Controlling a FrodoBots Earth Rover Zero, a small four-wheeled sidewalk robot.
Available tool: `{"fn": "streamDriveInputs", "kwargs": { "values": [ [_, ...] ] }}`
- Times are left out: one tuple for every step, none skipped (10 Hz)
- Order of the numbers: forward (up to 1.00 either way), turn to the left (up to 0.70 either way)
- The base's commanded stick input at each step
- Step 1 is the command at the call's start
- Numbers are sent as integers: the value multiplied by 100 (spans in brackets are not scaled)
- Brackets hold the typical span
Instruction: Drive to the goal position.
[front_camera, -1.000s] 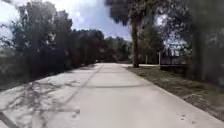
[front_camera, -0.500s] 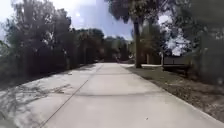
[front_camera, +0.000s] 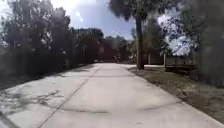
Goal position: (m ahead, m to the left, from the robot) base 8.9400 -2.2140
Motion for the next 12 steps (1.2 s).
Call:
{"fn": "streamDriveInputs", "kwargs": {
  "values": [
    [85, 0],
    [85, 0],
    [85, 0],
    [85, 0],
    [85, 0],
    [85, 0],
    [85, 0],
    [85, 0],
    [85, 0],
    [85, 0],
    [85, 0],
    [85, 0]
  ]
}}
